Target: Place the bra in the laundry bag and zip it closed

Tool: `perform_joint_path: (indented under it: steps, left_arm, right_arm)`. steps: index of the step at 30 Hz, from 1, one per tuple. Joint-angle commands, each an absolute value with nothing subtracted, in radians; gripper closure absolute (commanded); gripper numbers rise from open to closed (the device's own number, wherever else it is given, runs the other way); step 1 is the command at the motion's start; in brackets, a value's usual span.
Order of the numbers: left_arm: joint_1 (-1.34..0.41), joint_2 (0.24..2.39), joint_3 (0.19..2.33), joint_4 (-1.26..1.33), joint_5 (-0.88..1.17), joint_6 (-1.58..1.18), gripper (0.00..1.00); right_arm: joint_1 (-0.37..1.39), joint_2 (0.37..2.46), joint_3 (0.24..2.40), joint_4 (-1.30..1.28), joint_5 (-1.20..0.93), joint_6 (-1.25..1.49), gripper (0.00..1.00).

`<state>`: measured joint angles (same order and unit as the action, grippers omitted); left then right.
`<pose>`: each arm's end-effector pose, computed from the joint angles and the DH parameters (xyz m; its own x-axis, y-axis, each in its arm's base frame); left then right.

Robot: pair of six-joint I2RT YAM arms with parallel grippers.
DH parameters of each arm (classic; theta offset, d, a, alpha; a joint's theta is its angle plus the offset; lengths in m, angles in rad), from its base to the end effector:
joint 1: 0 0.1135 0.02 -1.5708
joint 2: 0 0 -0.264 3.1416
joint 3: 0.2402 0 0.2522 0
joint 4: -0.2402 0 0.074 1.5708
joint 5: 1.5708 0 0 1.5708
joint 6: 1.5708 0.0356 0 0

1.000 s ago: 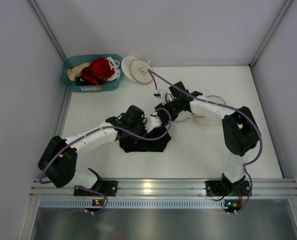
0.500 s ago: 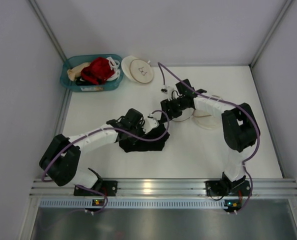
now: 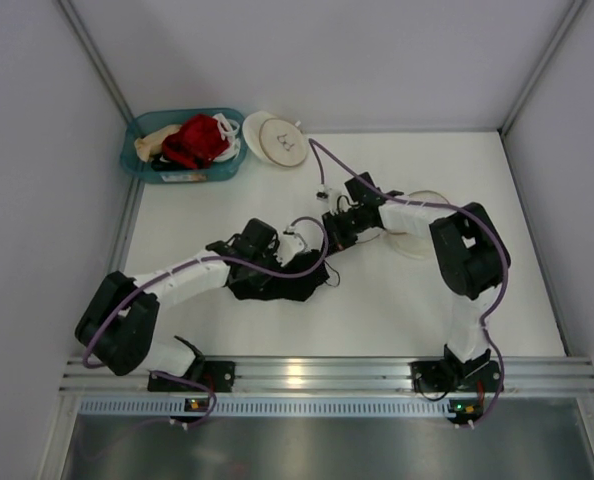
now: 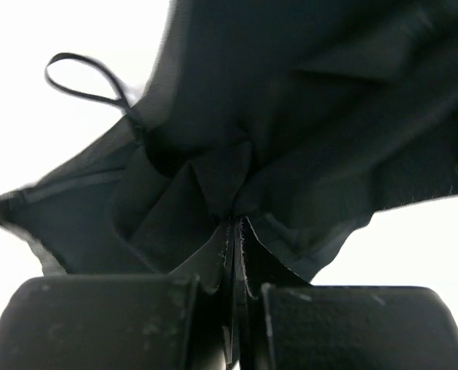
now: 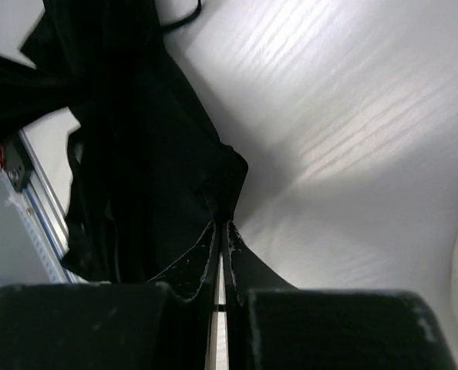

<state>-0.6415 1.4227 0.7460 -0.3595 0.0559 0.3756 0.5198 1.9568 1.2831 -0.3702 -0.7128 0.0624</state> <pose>0.2115 -0.1604 0.1737 -0.4138 0.7662 -0.4916 0.8299 0.5394 0.1422 0.3348 0.2184 0.1649 -0.7900 -0.3977 -0.4666 -0.6131 0.5191 0.5955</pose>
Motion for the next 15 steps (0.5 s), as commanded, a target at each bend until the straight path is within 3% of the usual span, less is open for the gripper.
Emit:
perform_joint_path:
  steps: [1,7,10,11,12,15]
  left_arm:
    - [-0.583,1.338,0.767,-0.316,0.095,0.309,1.0]
    - [-0.535,1.331,0.77,-0.311,0.106,0.304,1.0]
    - [-0.535,1.361,0.785,-0.346,0.078,0.279,0.81]
    - [-0.532,1.356,0.816,-0.362,0.112,0.267,0.76]
    - [-0.508,1.342,0.828,-0.377,0.165,0.232,0.62]
    - [-0.399,1.263,0.876,-0.38,0.289,0.157,0.43]
  right_arm:
    - [0.531,1.876,1.244,-0.354,-0.749,0.011,1.0]
    - [0.531,1.79,1.178,-0.374,-0.776,-0.051,1.0]
    - [0.534,1.772,1.166,-0.38,-0.796,-0.043,1.0]
    - [0.534,1.767,1.163,-0.38,-0.798,-0.029,1.0]
    - [0.535,1.761,1.158,-0.38,-0.799,-0.023,1.0]
    - [0.535,1.733,1.138,-0.379,-0.802,-0.006,0.96]
